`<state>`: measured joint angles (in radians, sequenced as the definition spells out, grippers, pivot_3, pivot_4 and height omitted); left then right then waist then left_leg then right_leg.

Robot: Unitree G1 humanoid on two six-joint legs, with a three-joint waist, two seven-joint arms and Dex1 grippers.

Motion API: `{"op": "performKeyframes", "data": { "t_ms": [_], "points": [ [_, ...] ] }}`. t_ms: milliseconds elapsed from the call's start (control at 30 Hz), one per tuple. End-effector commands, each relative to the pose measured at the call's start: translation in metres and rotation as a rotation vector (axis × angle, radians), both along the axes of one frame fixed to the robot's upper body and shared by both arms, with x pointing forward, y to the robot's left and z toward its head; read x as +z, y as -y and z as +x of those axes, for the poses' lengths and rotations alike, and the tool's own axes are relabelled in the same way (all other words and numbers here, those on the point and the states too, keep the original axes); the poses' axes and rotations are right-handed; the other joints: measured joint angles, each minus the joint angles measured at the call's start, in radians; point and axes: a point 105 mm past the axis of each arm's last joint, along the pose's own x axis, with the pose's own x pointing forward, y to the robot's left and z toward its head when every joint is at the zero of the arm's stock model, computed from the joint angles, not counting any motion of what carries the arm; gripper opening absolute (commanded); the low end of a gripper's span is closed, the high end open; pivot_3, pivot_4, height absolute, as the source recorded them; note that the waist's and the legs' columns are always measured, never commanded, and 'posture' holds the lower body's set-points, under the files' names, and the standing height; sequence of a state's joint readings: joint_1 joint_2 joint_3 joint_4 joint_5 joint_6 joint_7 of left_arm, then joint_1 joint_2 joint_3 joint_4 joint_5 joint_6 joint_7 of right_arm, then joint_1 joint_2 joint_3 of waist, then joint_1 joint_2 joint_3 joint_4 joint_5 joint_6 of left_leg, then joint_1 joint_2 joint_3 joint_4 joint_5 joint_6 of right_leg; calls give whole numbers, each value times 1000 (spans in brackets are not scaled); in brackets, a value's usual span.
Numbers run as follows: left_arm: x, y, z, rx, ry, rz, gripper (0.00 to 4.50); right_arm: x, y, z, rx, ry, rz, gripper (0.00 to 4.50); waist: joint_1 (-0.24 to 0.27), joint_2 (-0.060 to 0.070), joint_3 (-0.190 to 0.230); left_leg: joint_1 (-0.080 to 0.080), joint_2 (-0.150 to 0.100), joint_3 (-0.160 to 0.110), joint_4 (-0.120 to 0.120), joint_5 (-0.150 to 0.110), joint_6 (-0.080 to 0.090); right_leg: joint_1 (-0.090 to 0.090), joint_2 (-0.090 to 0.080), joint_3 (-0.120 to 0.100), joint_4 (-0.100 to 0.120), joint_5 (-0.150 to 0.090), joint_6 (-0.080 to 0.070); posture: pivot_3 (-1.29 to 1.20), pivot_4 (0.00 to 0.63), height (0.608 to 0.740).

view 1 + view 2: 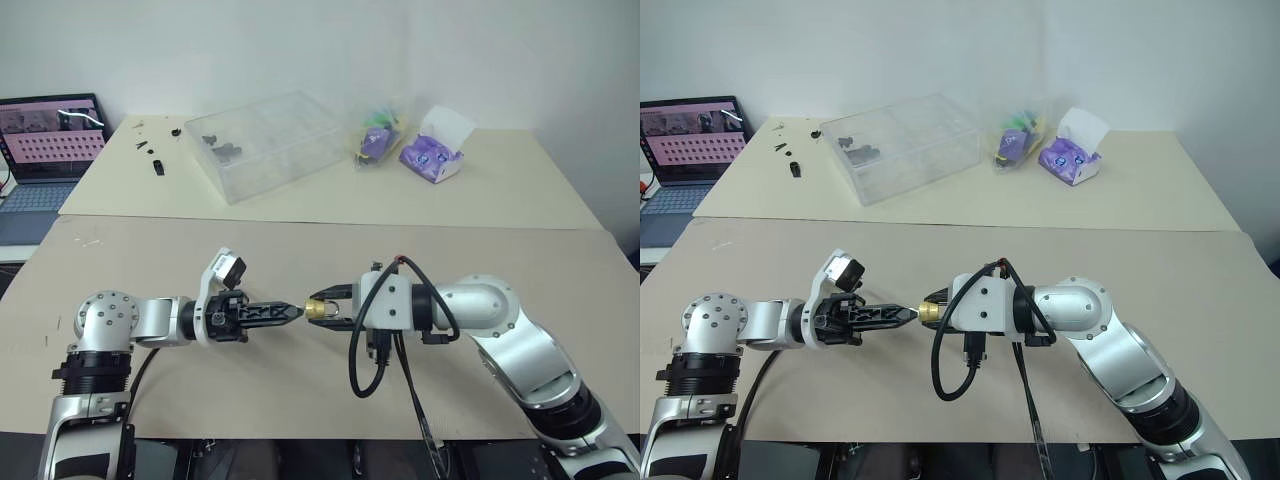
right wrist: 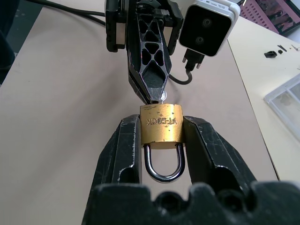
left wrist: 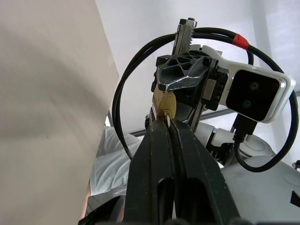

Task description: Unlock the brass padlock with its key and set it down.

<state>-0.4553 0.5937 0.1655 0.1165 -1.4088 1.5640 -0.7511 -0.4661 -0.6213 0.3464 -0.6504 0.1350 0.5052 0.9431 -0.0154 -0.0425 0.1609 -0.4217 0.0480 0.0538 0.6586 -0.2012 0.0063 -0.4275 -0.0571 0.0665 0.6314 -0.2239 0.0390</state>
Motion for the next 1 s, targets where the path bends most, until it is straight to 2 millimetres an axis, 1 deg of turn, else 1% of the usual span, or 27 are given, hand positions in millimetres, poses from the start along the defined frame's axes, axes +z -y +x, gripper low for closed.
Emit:
{"op": "performKeyframes", "data": {
  "t_ms": [33,233,267,467,633,1000],
  "points": [
    [14,1,1,13,118,-25,86,5,0,-3,9,17,-1,900,0,0,0,0,0,0,0,0,0,0,0,0,0,0,0,0,150,740],
    [13,9,-2,12,275,40,86,5,1,-4,12,3,4,900,1,0,0,0,0,0,0,0,0,0,0,0,-1,-1,-2,0,150,740],
    [13,10,-2,11,292,44,86,5,1,-4,13,1,5,900,1,0,0,-1,0,0,0,0,0,0,0,0,-1,-4,-6,0,150,740],
    [14,13,-2,11,359,51,86,6,2,-5,18,-15,12,900,1,0,0,-1,0,0,0,0,0,0,0,0,-1,-4,-7,0,150,740],
    [14,12,-1,5,358,58,86,5,3,-4,16,-19,14,900,1,0,0,-1,0,0,0,0,0,0,0,0,-1,-4,-7,0,150,740],
    [18,10,-5,-18,278,18,86,4,2,-4,15,-18,14,900,1,0,0,-1,0,0,0,0,0,0,0,0,-1,-4,-6,0,150,740]
  ]
}}
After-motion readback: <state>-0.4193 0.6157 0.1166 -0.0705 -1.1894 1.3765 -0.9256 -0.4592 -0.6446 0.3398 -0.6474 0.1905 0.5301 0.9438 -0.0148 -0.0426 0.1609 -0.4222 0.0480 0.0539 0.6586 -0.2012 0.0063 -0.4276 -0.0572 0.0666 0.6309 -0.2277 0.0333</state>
